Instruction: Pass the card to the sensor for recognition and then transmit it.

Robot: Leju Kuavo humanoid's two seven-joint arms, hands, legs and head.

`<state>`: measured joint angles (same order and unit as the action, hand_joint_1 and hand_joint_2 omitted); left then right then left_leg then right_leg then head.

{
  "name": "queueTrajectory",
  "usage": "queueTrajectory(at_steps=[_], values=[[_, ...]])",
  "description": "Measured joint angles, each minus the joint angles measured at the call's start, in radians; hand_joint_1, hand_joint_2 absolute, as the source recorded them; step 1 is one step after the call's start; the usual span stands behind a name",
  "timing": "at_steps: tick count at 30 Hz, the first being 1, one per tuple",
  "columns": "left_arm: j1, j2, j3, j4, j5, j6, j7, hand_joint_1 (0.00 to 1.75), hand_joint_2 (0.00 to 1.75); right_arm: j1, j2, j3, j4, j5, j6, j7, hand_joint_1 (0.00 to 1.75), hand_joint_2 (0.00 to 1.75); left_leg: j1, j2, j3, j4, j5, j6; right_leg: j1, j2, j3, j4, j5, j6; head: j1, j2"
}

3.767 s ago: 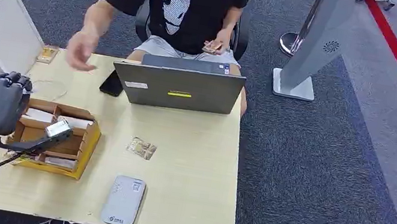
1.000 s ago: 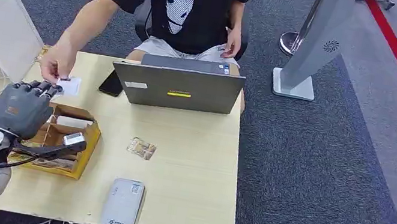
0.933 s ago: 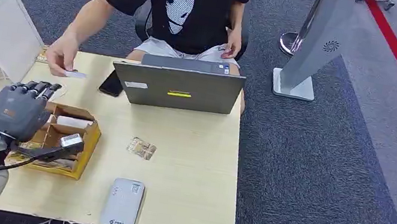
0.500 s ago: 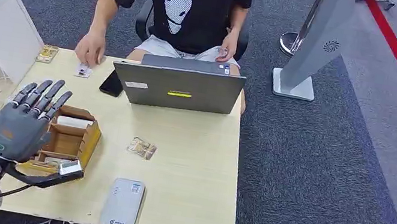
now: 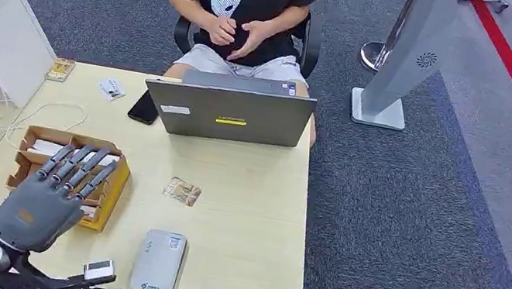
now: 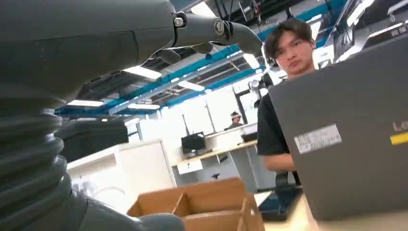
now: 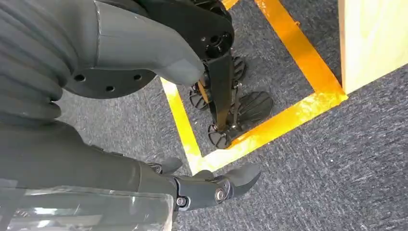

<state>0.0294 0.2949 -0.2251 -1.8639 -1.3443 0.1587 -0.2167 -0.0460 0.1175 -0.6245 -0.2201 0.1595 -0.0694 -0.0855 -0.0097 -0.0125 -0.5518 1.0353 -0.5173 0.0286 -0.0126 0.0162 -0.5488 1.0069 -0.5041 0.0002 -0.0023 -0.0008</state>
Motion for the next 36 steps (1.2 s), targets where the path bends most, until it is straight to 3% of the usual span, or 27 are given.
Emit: queueTrajectory(at_steps=[8,14,22,36], values=[[0.058,0.025,0.0,0.049,-0.047,0.003,0.048,0.0,1.75,0.0,0.006,-0.02,0.0,0.038,-0.002,0.001,0.0,1.75,0.0,0.0,0.0,0.0,0.0,0.0,0.0,0.0,0.0,0.0,0.0,0.0,0.0,0.0],[0.06,0.024,0.012,0.113,-0.051,0.031,0.051,0.0,1.75,0.0,0.007,-0.025,-0.001,0.072,0.001,0.001,0.0,1.75,0.0,0.0,0.0,0.0,0.0,0.0,0.0,0.0,0.0,0.0,0.0,0.0,0.0,0.0],[0.033,0.005,0.041,0.187,-0.129,0.121,0.053,0.0,1.75,0.0,0.009,-0.026,-0.002,0.105,0.002,0.0,0.0,1.75,0.0,0.0,0.0,0.0,0.0,0.0,0.0,0.0,0.0,0.0,0.0,0.0,0.0,0.0],[0.002,-0.023,0.058,0.278,-0.153,0.125,0.051,0.0,1.75,0.0,0.011,-0.039,-0.003,0.125,0.005,-0.002,0.0,1.75,0.0,0.0,0.0,0.0,0.0,0.0,0.0,0.0,0.0,0.0,0.0,0.0,0.0,0.0]])
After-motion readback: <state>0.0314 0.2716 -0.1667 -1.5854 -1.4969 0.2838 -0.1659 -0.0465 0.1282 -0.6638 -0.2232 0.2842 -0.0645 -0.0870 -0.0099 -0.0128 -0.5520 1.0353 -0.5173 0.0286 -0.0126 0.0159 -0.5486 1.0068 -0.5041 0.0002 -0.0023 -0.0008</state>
